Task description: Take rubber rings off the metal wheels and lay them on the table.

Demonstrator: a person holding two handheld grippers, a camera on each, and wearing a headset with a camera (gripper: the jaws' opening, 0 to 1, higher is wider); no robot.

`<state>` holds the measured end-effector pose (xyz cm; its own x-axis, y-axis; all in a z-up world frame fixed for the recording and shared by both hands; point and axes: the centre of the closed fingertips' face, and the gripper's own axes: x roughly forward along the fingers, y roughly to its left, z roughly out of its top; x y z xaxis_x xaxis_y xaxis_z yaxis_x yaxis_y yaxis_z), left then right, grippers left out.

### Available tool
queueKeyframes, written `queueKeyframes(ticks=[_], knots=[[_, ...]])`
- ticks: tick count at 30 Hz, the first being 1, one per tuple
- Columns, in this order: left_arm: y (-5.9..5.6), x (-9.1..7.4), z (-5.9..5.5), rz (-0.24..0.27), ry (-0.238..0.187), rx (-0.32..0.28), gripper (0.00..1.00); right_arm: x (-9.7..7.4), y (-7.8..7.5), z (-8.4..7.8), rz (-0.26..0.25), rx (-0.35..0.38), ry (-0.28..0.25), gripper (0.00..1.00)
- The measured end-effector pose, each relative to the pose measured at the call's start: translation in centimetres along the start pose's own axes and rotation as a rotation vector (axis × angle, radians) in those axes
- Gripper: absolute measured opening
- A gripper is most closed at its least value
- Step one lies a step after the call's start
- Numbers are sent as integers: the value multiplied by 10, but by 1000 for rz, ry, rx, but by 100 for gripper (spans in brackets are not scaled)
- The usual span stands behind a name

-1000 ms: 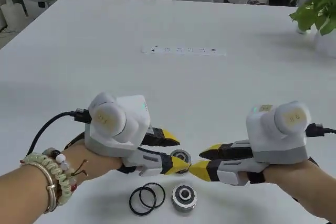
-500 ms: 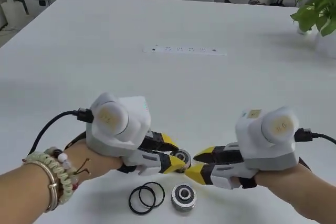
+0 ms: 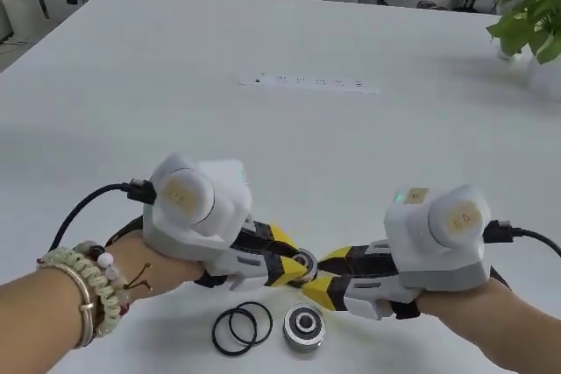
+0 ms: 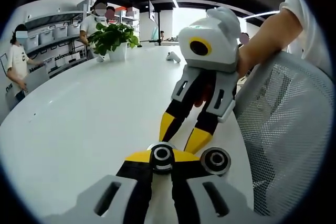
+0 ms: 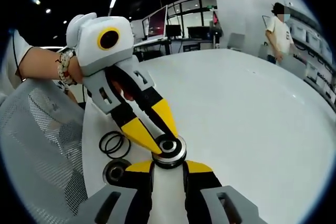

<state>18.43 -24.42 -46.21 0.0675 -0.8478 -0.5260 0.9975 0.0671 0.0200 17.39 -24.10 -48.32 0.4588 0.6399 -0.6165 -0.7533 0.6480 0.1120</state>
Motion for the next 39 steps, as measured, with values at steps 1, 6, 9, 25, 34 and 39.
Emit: queueKeyframes(ticks=[1,6,9,25,34,39], knots=[[0,0,0,0,0,1,7,0,0,0,1,3,-1,19],[0,-1,0,0,-6,-3,7,-1,1,0,4,-10,-4,18],[0,-1,-1,0,-9,-3,7,-2,0,1,4,-8,-4,17],[0,-2,-1,7,-14,-9,7,-5,-4,-2,-12,-5,10,2],[0,-2,-1,13,-7,-3,7,-4,-6,-4,-33,-27,27,0],[0,-1,-1,11,-9,-4,7,-5,-6,-4,-37,-13,36,0]])
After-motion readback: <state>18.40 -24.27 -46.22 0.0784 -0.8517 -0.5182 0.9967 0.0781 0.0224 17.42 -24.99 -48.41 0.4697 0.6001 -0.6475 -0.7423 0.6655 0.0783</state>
